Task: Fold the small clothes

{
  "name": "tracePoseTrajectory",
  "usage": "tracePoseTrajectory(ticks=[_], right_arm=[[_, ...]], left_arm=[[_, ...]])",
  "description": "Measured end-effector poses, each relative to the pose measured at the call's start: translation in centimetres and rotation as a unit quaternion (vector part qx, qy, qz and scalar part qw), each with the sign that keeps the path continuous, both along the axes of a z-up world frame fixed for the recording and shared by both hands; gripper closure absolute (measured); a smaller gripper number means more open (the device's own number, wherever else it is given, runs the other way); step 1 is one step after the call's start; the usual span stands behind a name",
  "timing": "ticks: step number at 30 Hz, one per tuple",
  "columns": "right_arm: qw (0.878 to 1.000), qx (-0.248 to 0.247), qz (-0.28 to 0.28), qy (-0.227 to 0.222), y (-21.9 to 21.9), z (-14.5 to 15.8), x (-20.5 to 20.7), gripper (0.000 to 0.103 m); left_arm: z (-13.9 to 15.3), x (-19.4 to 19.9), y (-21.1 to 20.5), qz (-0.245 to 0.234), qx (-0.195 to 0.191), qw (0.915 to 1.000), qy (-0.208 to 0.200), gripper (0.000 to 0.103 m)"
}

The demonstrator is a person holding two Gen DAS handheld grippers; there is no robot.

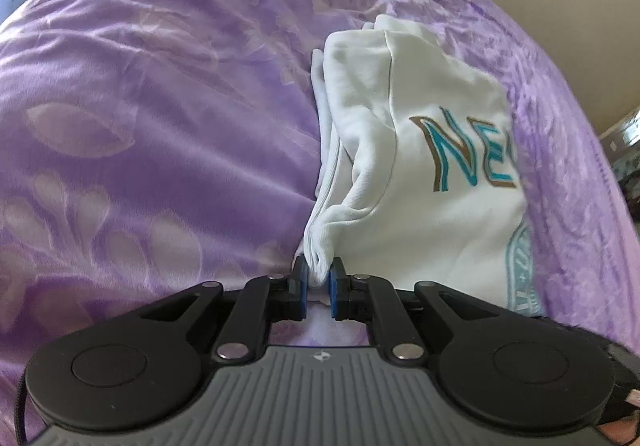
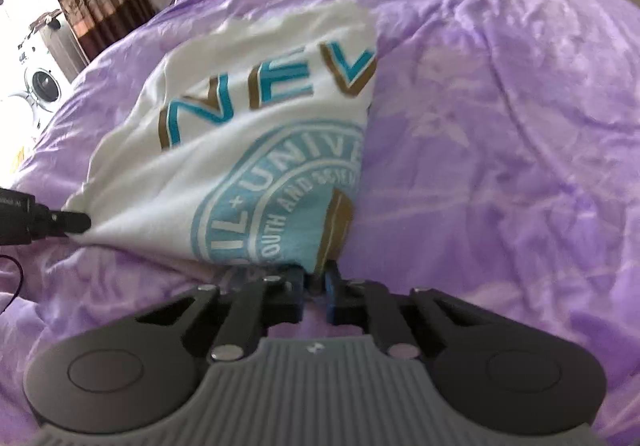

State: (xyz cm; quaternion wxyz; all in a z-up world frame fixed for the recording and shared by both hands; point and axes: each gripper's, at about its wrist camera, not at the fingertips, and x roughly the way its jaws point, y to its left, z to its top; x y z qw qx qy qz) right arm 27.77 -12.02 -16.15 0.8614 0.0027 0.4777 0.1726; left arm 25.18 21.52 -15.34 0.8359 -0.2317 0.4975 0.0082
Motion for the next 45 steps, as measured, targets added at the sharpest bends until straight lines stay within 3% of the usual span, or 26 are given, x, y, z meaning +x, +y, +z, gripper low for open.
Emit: tracePoseTrajectory(ticks=[3, 9, 12, 16, 18, 21, 24, 25, 29, 32, 40, 45], right_arm=[[0.999, -0.027, 0.007, 0.036, -0.6, -1.9, 0.2, 0.103], [0.996, -0.057, 0.022, 0.066, -0.1, -4.3, 0.2, 0.103], [0.995, -0.035, 0.01, 0.09, -1.3, -4.1, 0.5, 0.103], [0.995, -0.036, 0.007, 0.097, -2.4, -2.5, 0.4, 0.103], [0.996, -0.035, 0.004, 0.087, -3.1, -1.2, 0.4, 0.103], [0.998, -0.028, 0.0, 0.057, -4.1, 1.1, 1.3, 0.097], [0.999, -0.006, 0.0, 0.032, -4.9, 2.9, 2.8, 0.076], [1.0, -0.002, 0.001, 0.025, -5.0, 3.4, 3.6, 0.075], [1.0, 0.031, -0.005, 0.003, -4.9, 4.6, 7.1, 0.07], [0.998, 0.067, -0.019, -0.006, -4.8, 4.9, 10.1, 0.068], [0.994, 0.101, -0.037, -0.021, -2.5, 3.1, 17.0, 0.066], [0.989, 0.129, -0.061, -0.025, -1.2, 1.0, 19.8, 0.066]], left_arm=[[-0.7, 0.7, -0.8, -0.022, 0.035, 0.999, 0.014, 0.092], [-1.5, 1.6, -0.7, -0.035, 0.045, 0.9972, 0.047, 0.087], [-0.8, 1.4, -0.9, -0.062, 0.056, 0.9943, 0.067, 0.079], [0.6, 0.7, -0.6, -0.113, 0.076, 0.9843, 0.111, 0.082], [2.3, 0.5, -0.5, -0.132, 0.088, 0.982, 0.102, 0.08], [5.6, 0.8, -0.2, -0.147, 0.103, 0.9822, 0.055, 0.076], [8.4, 2.6, 0.3, -0.135, 0.102, 0.9856, -0.013, 0.068], [9.2, 3.4, 0.5, -0.124, 0.1, 0.9865, -0.038, 0.065], [10.4, 7.9, 0.9, -0.094, 0.067, 0.9888, -0.095, 0.064], [9.7, 11.7, 1.4, -0.069, 0.039, 0.9909, -0.109, 0.06], [3.7, 20.1, 4.0, -0.01, -0.065, 0.9927, -0.101, 0.058], [-0.1, 23.9, 4.6, 0.003, -0.086, 0.9942, -0.065, 0.058]])
